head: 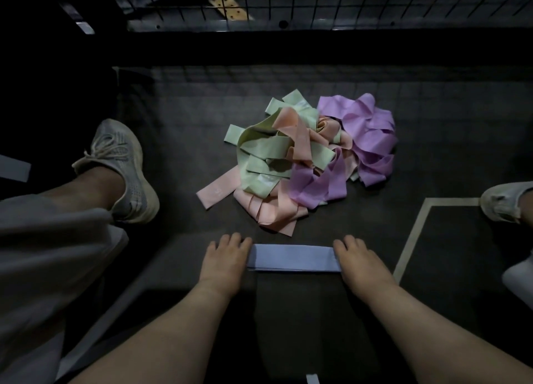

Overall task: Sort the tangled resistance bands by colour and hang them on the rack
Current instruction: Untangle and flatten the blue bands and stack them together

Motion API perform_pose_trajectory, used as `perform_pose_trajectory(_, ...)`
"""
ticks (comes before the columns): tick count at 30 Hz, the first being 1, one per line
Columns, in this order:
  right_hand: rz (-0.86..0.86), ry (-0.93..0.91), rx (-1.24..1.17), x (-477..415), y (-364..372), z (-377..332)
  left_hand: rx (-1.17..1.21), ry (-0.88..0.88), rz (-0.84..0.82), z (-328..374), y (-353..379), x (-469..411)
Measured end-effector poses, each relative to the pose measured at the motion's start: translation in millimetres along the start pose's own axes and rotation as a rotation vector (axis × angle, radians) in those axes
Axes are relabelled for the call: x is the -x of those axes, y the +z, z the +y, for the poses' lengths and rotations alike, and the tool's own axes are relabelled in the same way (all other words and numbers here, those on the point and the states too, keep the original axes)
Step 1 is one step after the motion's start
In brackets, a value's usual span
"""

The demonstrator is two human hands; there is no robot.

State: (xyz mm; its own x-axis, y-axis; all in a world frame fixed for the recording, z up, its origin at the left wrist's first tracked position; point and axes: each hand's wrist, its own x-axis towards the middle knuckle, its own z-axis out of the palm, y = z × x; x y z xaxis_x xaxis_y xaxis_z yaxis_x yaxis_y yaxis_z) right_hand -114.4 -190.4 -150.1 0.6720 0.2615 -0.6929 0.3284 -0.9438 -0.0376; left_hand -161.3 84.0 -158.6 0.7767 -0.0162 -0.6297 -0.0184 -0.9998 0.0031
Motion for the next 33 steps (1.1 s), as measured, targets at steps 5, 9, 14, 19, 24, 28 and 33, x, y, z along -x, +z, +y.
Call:
perform_pose_trajectory(5, -0.003, -0.007, -0.013, 1.5, 3.1, 0.5, 0.045, -0.028, -0.057, -1.3, -3.0, 1.1)
perform_pose_trajectory(9, 0.05, 0.208, -0.234, 10.2, 7.2, -2.4, 0.38, -0.202, -0.13, -0.2, -2.8, 8.5)
perform_pose_trajectory(14, 0.026, 0.801, -0.88, 10.5, 2.3, -22.6, 0.815, -0.707, 0.042, 10.9, -2.5, 14.3)
perform_pose_trajectory(19, -0.032, 0.792, -0.878, 7.7, -0.6, -37.7, 0.911, -0.71, -0.017, 20.5, -7.5, 10.9)
perform_pose_trajectory(24, 0.136, 0.894, -0.882, 4.3, -7.7, -23.6, 0.779, -0.733, 0.054, 16.2, -11.3, 7.0)
perform_pose_trajectory(28, 0.336, 0.667, -0.983, -29.8, -42.2, -7.8, 0.656, -0.521, 0.227, 26.2, -44.5, -22.2)
perform_pose_trajectory(33, 0.278, 0.352, -1.013, -80.1, -99.1, 1.3, 0.58, -0.186, 0.062, 57.7, -82.5, -69.3)
